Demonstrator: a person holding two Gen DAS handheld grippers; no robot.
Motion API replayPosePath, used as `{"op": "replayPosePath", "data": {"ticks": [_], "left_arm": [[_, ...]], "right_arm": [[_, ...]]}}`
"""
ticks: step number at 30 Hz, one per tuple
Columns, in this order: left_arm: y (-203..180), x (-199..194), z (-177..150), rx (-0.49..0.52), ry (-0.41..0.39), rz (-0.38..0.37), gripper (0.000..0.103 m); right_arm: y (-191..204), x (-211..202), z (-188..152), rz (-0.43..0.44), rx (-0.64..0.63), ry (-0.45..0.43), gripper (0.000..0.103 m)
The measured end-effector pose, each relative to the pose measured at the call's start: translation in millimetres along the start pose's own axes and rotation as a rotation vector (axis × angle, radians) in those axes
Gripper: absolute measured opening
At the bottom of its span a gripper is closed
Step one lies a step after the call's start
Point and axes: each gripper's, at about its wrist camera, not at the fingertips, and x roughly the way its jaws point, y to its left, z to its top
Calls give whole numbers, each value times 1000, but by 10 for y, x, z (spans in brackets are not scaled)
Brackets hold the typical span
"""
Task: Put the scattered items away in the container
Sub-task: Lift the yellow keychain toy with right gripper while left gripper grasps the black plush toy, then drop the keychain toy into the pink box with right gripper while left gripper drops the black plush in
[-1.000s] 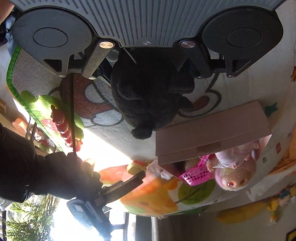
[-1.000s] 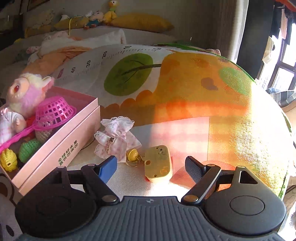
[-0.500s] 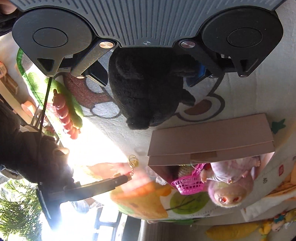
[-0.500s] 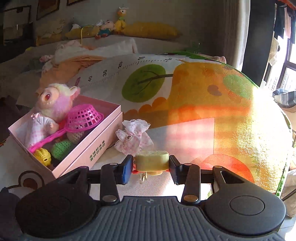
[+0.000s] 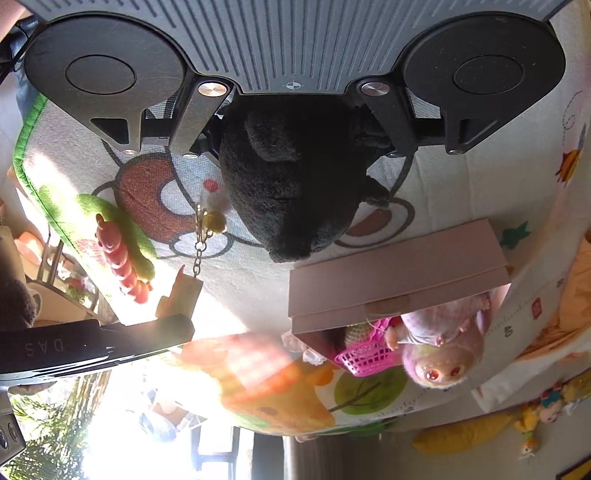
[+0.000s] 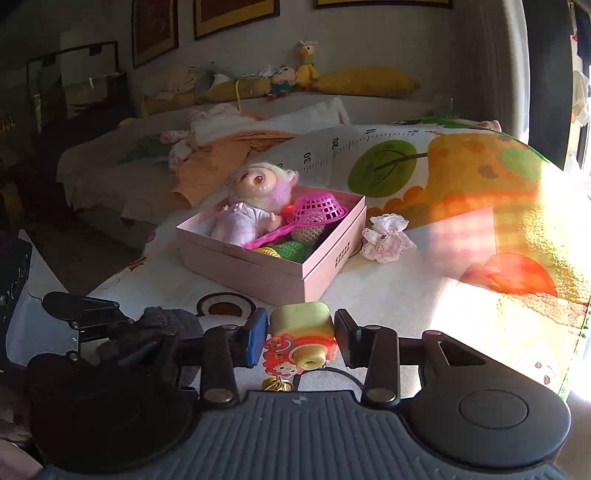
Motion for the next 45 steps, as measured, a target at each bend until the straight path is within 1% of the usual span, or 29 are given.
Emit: {"op": "replayPosePath", "data": {"ticks": [4, 8, 12, 13, 16, 18, 21, 23, 25, 26, 28, 29, 30, 31, 32, 34, 37, 39, 42, 45], "left_arm": [[2, -164, 8, 21, -26, 16, 72], [2, -283, 143, 48, -87, 50, 72], [103, -367, 529, 63, -197, 111, 72], [148, -376, 701, 59, -234, 120, 72], [266, -336, 1147, 47, -318, 117, 72], [341, -228, 1438, 30, -362, 114, 72], [474, 65, 1754, -25, -369, 80, 72], [570, 328, 1844, -67, -338, 48, 72], [624, 579, 1823, -82, -294, 27, 72], [623, 701, 1784, -74, -251, 24, 72], [586, 916, 1625, -23, -148, 17, 73], [560, 959, 1558, 3, -117, 16, 74], [537, 971, 1481, 35, -107, 21, 75], [502, 923, 1395, 82, -120, 33, 78], [484, 870, 1354, 102, -132, 37, 87], [503, 700, 1281, 96, -163, -6, 93], [483, 471, 1206, 88, -214, -32, 94], [495, 383, 1146, 84, -227, -37, 94], [571, 265, 1057, 62, -228, -3, 94], [713, 191, 992, 30, -227, 28, 95]], "right_arm": [[60, -67, -65, 11, 19, -11, 39], [79, -176, -57, 10, 24, -37, 39], [121, -277, -52, 14, 4, -51, 39], [129, -293, -54, 17, 1, -53, 39], [138, -323, -76, 29, 4, -61, 39], [133, -329, -95, 35, 11, -65, 39], [84, -292, -115, 46, 28, -63, 39], [42, -253, -109, 54, 36, -58, 39], [-8, -215, -81, 59, 43, -55, 39], [-44, -199, -54, 60, 48, -56, 39], [-111, -187, 20, 60, 56, -66, 39], [-150, -188, 78, 58, 57, -75, 39], [-187, -186, 153, 57, 53, -86, 39], [-228, -186, 248, 56, 47, -99, 39], [-261, -177, 332, 56, 42, -109, 39], [-349, -114, 580, 56, 36, -133, 39], [-426, 71, 994, 41, 11, -176, 39], [-455, 235, 1267, 44, 5, -194, 39], [-426, 563, 1684, 53, -29, -220, 39], [-341, 926, 1940, 36, -75, -231, 39]]}}
